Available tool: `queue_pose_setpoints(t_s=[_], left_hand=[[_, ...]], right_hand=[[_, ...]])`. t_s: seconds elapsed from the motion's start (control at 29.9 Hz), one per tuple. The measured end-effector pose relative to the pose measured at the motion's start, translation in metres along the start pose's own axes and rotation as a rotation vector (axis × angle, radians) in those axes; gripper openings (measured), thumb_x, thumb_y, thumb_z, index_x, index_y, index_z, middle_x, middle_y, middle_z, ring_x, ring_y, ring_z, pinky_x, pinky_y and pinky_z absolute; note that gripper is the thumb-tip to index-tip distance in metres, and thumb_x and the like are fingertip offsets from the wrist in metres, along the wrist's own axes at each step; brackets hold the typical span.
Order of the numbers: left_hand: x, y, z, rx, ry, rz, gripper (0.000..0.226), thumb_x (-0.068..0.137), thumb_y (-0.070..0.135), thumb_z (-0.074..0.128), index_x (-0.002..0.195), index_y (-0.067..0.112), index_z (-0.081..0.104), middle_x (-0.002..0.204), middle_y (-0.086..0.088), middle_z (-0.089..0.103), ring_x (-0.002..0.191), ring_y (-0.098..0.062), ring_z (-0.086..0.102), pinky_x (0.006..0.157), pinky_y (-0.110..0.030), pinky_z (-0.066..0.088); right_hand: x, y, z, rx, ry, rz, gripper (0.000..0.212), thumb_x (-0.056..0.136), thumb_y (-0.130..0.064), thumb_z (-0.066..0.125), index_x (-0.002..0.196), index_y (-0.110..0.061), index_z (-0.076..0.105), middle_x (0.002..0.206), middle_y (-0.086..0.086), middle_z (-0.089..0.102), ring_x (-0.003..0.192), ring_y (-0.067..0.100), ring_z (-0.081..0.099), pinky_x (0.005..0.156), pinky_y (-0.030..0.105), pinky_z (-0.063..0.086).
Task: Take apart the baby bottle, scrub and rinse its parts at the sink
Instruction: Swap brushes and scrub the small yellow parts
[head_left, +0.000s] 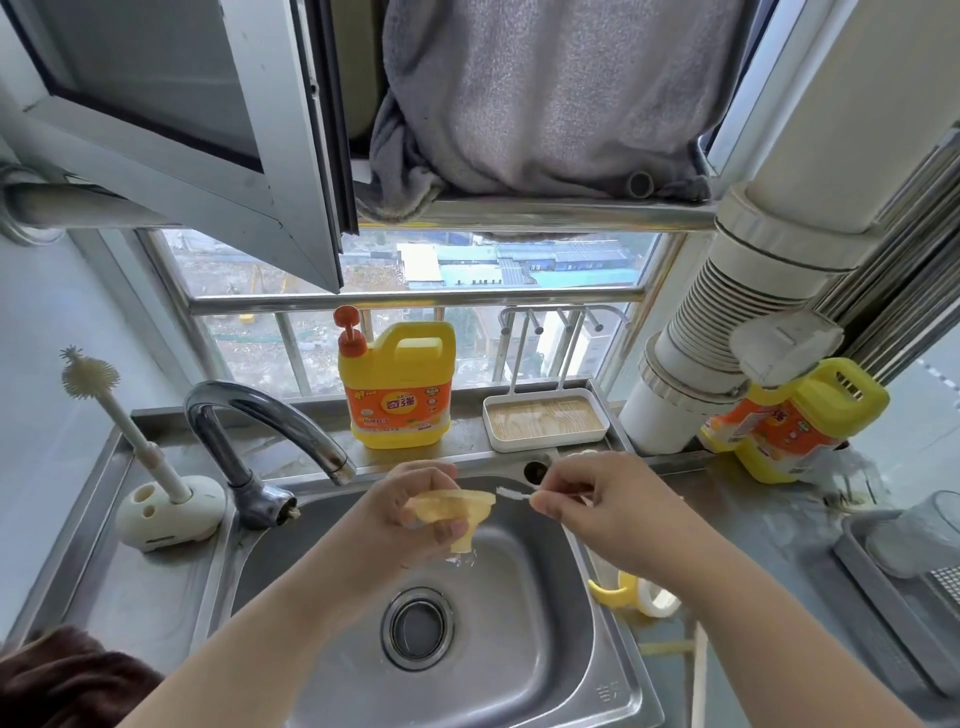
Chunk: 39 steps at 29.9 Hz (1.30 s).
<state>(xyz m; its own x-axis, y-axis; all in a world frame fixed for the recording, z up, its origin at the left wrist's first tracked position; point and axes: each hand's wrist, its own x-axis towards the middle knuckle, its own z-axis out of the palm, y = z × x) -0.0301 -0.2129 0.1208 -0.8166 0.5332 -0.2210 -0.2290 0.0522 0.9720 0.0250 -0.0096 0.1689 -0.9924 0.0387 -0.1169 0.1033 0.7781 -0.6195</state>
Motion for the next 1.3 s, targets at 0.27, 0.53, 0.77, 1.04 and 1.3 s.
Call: queue_pose_setpoints(t_s=[0.27,0.53,0.77,1.04,1.3], left_hand=[[-0.003,-0.003,0.0,-0.057,-0.094,-0.075,0.031,0.067,0.008,0.072,0.094,0.021,0.062,0.104,-0.014,0.067,0.087,-0.028,0.068,0.09,-0.045,0.052],[-0.004,-0.006,0.009,-0.314,-0.044,-0.221,0.051,0.074,0.027,0.073,0.119,0.012,0.054,0.088,-0.014,0.066,0.07,-0.019,0.061,0.063,-0.032,0.054],[-0.006,-0.01,-0.009,-0.238,-0.086,-0.161,0.065,0.066,0.038,0.079,0.123,0.02,0.054,0.107,-0.013,0.07,0.077,-0.013,0.062,0.066,-0.023,0.052],[-0.006,-0.013,-0.015,-0.206,-0.222,-0.027,0.093,0.05,0.042,0.09,0.132,0.027,0.049,0.122,-0.011,0.064,0.103,-0.022,0.061,0.081,-0.025,0.048],[-0.006,-0.013,-0.013,-0.123,-0.257,0.022,0.09,0.051,0.036,0.091,0.131,0.033,0.05,0.123,-0.009,0.064,0.115,-0.025,0.059,0.089,-0.027,0.05]], right_hand=[[0.003,-0.01,0.033,0.229,-0.124,-0.049,0.011,0.083,-0.021,0.068,0.077,-0.03,0.065,0.06,-0.011,0.051,0.054,0.0,0.041,0.054,0.012,0.035],[0.001,-0.024,0.052,0.284,-0.146,-0.086,0.034,0.083,-0.024,0.068,0.058,-0.043,0.054,0.048,-0.019,0.049,0.047,0.0,0.039,0.05,0.011,0.032],[-0.002,-0.013,0.026,0.122,-0.173,0.087,0.014,0.099,-0.037,0.036,0.096,-0.027,0.045,0.078,-0.009,0.048,0.064,0.003,0.043,0.062,0.018,0.038],[-0.013,-0.017,0.013,-0.191,-0.284,-0.081,0.008,0.1,-0.03,0.033,0.097,-0.028,0.041,0.081,-0.018,0.04,0.072,-0.003,0.04,0.063,0.011,0.032],[-0.009,-0.011,0.014,-0.168,-0.14,-0.113,0.015,0.092,-0.024,0.056,0.1,-0.024,0.069,0.083,-0.015,0.051,0.072,-0.003,0.047,0.067,0.004,0.035]])
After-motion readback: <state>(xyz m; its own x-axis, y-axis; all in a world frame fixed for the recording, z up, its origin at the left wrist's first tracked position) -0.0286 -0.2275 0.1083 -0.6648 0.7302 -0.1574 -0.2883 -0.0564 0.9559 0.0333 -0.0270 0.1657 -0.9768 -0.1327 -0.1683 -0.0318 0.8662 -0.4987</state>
